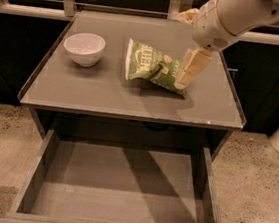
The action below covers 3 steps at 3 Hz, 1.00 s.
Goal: Place green jalapeno chip bag into top drawer
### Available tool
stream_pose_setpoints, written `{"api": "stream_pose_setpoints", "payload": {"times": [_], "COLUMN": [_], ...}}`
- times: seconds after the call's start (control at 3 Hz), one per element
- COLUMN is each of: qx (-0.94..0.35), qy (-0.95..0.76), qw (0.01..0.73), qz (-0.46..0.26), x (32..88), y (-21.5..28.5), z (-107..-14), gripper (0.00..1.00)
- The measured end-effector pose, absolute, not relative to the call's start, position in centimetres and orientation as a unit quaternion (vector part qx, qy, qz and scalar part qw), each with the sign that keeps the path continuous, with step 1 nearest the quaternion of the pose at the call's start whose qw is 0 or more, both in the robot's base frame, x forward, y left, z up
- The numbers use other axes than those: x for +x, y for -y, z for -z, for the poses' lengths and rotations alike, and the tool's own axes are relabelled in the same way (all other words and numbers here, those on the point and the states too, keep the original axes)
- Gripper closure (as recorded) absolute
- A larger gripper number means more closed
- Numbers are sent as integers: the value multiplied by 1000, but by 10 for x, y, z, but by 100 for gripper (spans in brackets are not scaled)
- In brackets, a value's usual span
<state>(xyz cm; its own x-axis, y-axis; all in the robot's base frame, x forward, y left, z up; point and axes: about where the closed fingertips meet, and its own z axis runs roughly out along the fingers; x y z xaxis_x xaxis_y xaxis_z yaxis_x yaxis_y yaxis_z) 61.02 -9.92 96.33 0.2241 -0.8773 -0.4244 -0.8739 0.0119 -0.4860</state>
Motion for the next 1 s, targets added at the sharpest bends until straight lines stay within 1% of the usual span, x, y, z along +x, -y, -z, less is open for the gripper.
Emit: {"api": "stream_pose_setpoints", "payload": {"times": [0.33,1.0], "qx": [-704,-704], "qy": [-630,-653], "qw": [327,280], "qz": [-3,-18], "x": [627,648], "y": [95,102], "z": [-944,-902], "gripper": [0,0]}}
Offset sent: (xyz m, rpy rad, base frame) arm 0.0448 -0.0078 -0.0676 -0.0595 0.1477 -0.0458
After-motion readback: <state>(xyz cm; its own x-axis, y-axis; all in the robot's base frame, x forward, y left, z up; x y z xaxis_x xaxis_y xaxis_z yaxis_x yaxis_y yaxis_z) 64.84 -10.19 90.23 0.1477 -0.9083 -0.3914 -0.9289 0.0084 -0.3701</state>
